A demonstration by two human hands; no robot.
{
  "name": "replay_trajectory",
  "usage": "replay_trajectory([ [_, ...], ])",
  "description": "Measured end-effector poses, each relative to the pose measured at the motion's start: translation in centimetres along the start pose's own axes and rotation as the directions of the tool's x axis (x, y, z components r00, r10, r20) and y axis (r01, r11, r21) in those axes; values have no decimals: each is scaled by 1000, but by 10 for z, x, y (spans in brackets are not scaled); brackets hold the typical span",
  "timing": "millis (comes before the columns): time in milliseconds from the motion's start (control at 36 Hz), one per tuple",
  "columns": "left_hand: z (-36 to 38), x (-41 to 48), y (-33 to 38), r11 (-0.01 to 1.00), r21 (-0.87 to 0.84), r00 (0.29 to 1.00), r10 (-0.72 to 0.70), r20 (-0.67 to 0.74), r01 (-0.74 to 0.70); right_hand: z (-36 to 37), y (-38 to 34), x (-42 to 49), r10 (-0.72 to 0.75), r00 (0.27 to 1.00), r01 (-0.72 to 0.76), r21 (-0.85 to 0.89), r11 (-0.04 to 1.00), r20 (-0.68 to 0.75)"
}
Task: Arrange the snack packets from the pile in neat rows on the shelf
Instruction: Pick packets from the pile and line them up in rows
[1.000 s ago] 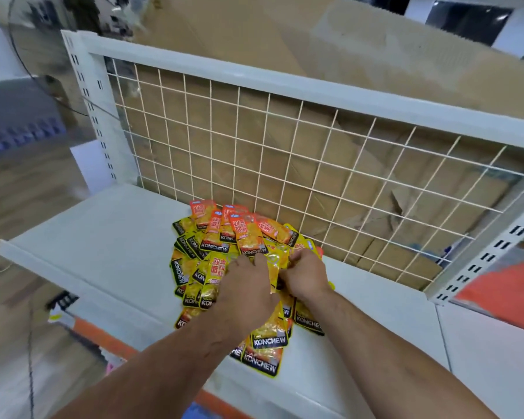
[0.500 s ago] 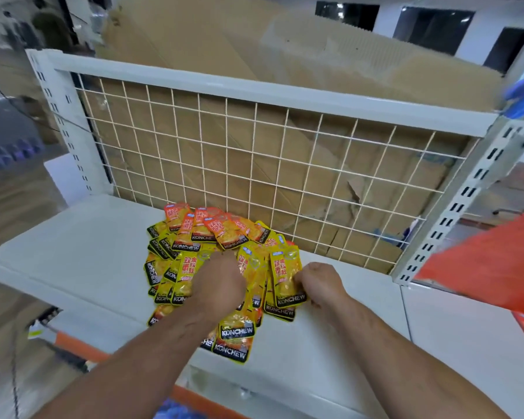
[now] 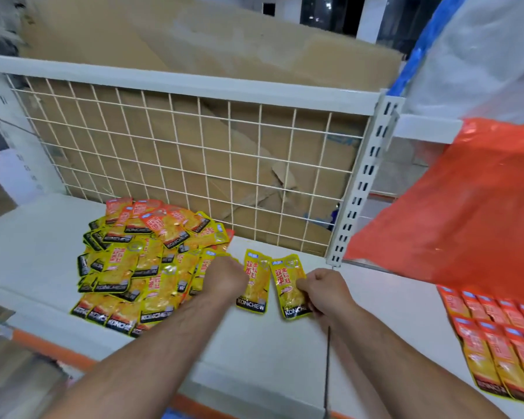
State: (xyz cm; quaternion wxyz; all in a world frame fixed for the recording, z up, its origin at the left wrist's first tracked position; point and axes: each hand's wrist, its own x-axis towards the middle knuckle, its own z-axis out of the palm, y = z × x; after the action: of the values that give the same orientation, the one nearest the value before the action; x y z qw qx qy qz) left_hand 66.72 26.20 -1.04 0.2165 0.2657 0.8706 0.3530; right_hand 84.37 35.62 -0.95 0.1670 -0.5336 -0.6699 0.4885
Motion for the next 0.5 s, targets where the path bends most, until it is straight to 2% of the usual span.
replay_trajectory([
  [194, 40, -1, 18, 971, 232, 998, 58, 5, -57, -47, 32, 1, 37, 999, -37, 26, 999, -28],
  [333, 54, 8, 29, 947, 310, 995, 97, -33, -82, -62, 44, 4, 64, 997, -62, 45, 997, -47],
  [500, 57, 29, 33, 929, 352, 993, 120, 1, -112, -59, 48, 12, 124, 989, -114, 120, 986, -83],
])
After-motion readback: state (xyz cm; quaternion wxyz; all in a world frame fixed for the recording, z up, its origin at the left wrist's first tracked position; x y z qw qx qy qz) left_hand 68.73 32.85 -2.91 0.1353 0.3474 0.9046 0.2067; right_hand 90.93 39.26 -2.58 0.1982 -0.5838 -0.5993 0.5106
